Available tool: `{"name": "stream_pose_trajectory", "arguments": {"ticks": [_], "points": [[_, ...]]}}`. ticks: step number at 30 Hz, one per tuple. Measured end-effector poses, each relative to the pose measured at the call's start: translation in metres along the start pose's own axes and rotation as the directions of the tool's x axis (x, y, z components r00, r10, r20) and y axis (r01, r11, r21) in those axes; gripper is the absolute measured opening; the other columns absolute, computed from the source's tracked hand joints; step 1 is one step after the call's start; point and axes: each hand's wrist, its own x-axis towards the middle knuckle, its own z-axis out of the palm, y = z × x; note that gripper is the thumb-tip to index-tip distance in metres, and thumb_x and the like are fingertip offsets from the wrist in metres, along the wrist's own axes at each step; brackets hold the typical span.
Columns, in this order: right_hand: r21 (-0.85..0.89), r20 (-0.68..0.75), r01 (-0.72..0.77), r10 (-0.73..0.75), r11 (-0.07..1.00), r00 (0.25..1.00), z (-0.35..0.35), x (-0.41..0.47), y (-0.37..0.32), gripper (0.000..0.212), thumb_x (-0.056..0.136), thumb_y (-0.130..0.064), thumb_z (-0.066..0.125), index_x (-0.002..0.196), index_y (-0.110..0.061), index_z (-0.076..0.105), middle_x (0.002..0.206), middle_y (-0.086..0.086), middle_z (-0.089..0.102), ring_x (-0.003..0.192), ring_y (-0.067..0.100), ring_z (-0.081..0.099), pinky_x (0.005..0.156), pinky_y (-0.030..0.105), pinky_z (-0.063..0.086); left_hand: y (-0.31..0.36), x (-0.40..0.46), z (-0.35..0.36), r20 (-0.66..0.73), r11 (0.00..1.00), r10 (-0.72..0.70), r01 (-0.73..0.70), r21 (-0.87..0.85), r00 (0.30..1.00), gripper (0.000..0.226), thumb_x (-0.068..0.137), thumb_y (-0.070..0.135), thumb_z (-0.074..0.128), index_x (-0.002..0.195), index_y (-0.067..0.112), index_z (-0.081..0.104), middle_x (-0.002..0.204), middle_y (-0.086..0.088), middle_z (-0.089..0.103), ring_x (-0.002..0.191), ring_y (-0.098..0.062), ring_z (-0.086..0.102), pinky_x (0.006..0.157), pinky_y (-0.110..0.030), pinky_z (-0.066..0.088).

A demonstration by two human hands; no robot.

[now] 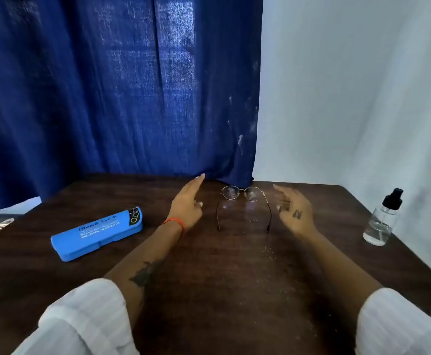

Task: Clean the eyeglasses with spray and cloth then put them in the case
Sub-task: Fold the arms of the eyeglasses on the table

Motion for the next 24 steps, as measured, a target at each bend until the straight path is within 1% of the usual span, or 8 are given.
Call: {"name": "stream_pose_trajectory", "arguments": {"ticks": [3, 6, 9, 13, 17, 19, 22, 24], "points": [[-0.189, 0.112, 0.121, -0.101, 0.974, 0.989, 0.005, 0.010, 0.012, 0.059, 0.067, 0.015, 0.060, 0.119, -0.014, 0.061, 0.121, 0.013, 0.059, 0.111, 0.027, 0.056, 0.098, 0.041, 0.046, -0.006, 0.013, 0.009, 0.123, 0.987, 0.044, -0.062, 0.148, 0.991, 0.079, 0.078, -0.010, 0.055, 0.142, 0.028, 0.028, 0.153, 0.000, 0.025, 0.139, -0.016, 0.025, 0.112, -0.036, 0.031], [-0.265, 0.205, 0.208, -0.156, 0.942, 0.966, 0.014, 0.028, 0.019, 0.044, 0.074, 0.006, 0.063, 0.112, -0.017, 0.066, 0.125, 0.010, 0.060, 0.113, 0.026, 0.056, 0.099, 0.040, 0.045, -0.011, 0.033, 0.023, 0.213, 0.978, 0.057, -0.098, 0.187, 0.975, 0.072, 0.079, -0.007, 0.059, 0.137, 0.028, 0.039, 0.153, 0.006, 0.024, 0.138, -0.013, 0.025, 0.114, -0.026, 0.019], [-0.316, 0.277, 0.262, -0.175, 0.912, 0.945, 0.023, 0.039, 0.022, 0.032, 0.078, 0.003, 0.065, 0.104, -0.015, 0.070, 0.118, 0.012, 0.065, 0.108, 0.029, 0.061, 0.095, 0.042, 0.048, -0.018, 0.048, 0.031, 0.229, 0.959, 0.089, -0.146, 0.241, 0.969, 0.053, 0.081, -0.004, 0.058, 0.128, 0.020, 0.053, 0.147, 0.002, 0.037, 0.136, -0.015, 0.033, 0.111, -0.021, 0.017], [-0.260, 0.176, 0.278, -0.238, 0.925, 0.955, 0.033, 0.044, 0.027, 0.025, 0.078, 0.006, 0.065, 0.094, -0.011, 0.074, 0.099, 0.009, 0.072, 0.093, 0.024, 0.068, 0.090, 0.029, 0.049, -0.025, 0.055, 0.040, 0.126, 0.978, 0.091, -0.113, 0.177, 0.988, 0.027, 0.084, 0.000, 0.059, 0.107, 0.010, 0.068, 0.125, -0.007, 0.061, 0.124, -0.018, 0.050, 0.106, -0.019, 0.028], [-0.147, 0.067, 0.139, -0.130, 0.979, 0.989, 0.032, 0.037, 0.023, 0.032, 0.076, 0.013, 0.060, 0.093, -0.011, 0.074, 0.088, 0.008, 0.075, 0.071, 0.012, 0.067, 0.070, 0.010, 0.043, -0.017, 0.045, 0.039, -0.041, 0.993, 0.110, -0.108, 0.041, 0.993, 0.019, 0.084, 0.006, 0.062, 0.100, 0.010, 0.071, 0.107, -0.007, 0.071, 0.100, -0.016, 0.065, 0.090, -0.011, 0.039], [-0.102, 0.025, 0.081, -0.079, 0.991, 0.997, 0.025, 0.031, 0.015, 0.027, 0.078, 0.009, 0.062, 0.094, -0.010, 0.073, 0.089, 0.009, 0.075, 0.071, 0.006, 0.064, 0.068, -0.001, 0.037, -0.009, 0.038, 0.035, -0.092, 0.992, 0.129, -0.129, 0.004, 0.987, 0.018, 0.084, 0.007, 0.062, 0.100, 0.010, 0.071, 0.102, -0.006, 0.072, 0.093, -0.012, 0.065, 0.084, -0.008, 0.041], [-0.012, -0.030, 0.025, -0.025, 1.000, 0.999, 0.007, 0.015, -0.001, 0.017, 0.081, -0.003, 0.066, 0.095, -0.009, 0.073, 0.096, 0.007, 0.073, 0.082, 0.010, 0.064, 0.069, -0.003, 0.037, 0.006, 0.022, 0.029, -0.111, 0.991, 0.100, -0.110, -0.082, 0.989, 0.018, 0.084, 0.008, 0.062, 0.099, 0.010, 0.071, 0.099, -0.004, 0.072, 0.088, -0.008, 0.063, 0.086, -0.017, 0.047], [0.041, -0.030, -0.011, 0.012, 0.999, 0.999, -0.005, 0.002, -0.009, 0.015, 0.081, -0.006, 0.067, 0.094, -0.010, 0.073, 0.094, 0.004, 0.073, 0.080, 0.010, 0.065, 0.069, 0.002, 0.042, 0.016, 0.010, 0.026, -0.093, 0.986, 0.058, -0.072, -0.153, 0.994, 0.017, 0.084, 0.010, 0.063, 0.098, 0.011, 0.071, 0.095, -0.003, 0.072, 0.085, -0.010, 0.065, 0.084, -0.022, 0.051]]}}
